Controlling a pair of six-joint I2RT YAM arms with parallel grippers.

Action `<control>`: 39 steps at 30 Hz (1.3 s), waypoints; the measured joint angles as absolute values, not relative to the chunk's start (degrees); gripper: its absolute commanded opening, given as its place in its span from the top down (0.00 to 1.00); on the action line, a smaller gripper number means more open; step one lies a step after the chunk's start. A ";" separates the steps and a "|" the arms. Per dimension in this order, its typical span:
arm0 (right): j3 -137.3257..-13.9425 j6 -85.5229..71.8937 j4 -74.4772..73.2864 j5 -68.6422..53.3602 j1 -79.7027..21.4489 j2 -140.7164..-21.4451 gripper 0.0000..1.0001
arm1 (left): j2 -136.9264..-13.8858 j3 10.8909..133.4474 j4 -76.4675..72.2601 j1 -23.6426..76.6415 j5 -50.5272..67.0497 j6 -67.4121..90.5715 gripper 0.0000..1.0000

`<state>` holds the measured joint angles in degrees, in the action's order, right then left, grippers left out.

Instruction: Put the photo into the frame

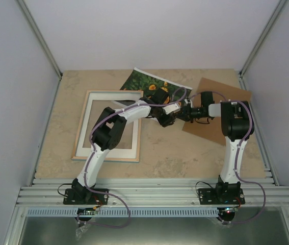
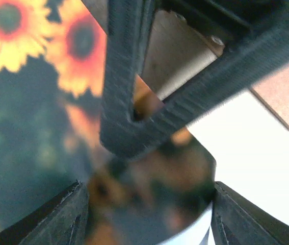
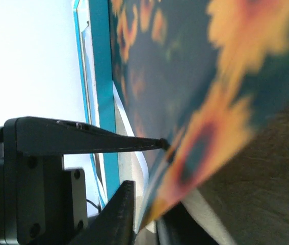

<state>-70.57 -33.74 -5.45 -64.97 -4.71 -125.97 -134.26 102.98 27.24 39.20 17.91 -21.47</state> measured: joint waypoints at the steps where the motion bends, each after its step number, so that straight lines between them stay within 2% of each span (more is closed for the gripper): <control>1: -70.57 -33.89 -5.34 -64.97 -4.69 -125.97 0.97 | -133.86 102.52 27.24 39.22 17.91 -21.10 0.23; 3: -70.57 -33.82 -5.39 -64.84 -4.64 -125.84 0.99 | -132.42 100.73 27.57 39.46 17.87 -20.38 0.12; 4: -70.57 -33.63 -5.67 -64.47 -4.58 -125.62 0.99 | -131.57 99.88 28.01 39.48 17.69 -20.38 0.03; 5: -70.54 -33.39 -6.17 -63.86 -4.51 -125.32 0.99 | -130.45 98.80 28.67 39.53 17.54 -19.79 0.01; 11: -71.68 -28.29 -13.96 -59.33 -2.37 -119.83 0.99 | -121.32 97.25 32.16 38.92 15.90 -17.76 0.00; 17: -71.42 -29.50 -14.17 -62.96 3.09 -107.94 0.99 | -105.36 91.53 27.92 36.40 10.87 -17.08 0.01; 22: -67.05 -36.91 -6.31 -67.48 4.69 -96.99 0.99 | -95.61 84.55 23.68 36.12 7.88 -17.91 0.01; 26: -61.67 -47.92 5.39 -68.53 4.29 -88.62 0.99 | -89.54 78.85 20.21 36.69 7.31 -20.69 0.01; 31: -59.75 -60.71 17.93 -69.01 3.75 -83.48 0.99 | -85.17 74.96 15.44 39.07 5.93 -24.29 0.01; 36: -59.72 -67.35 22.92 -69.89 1.30 -81.01 0.99 | -85.01 75.16 12.73 40.34 5.58 -26.22 0.01; 39: -59.29 -68.93 23.83 -70.08 0.16 -78.81 0.99 | -85.62 76.16 12.71 40.53 5.39 -26.92 0.09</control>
<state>-59.29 -68.93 23.83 -70.08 0.16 -78.81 -85.62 76.16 12.71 40.53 5.39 -26.92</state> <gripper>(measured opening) 0.021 0.983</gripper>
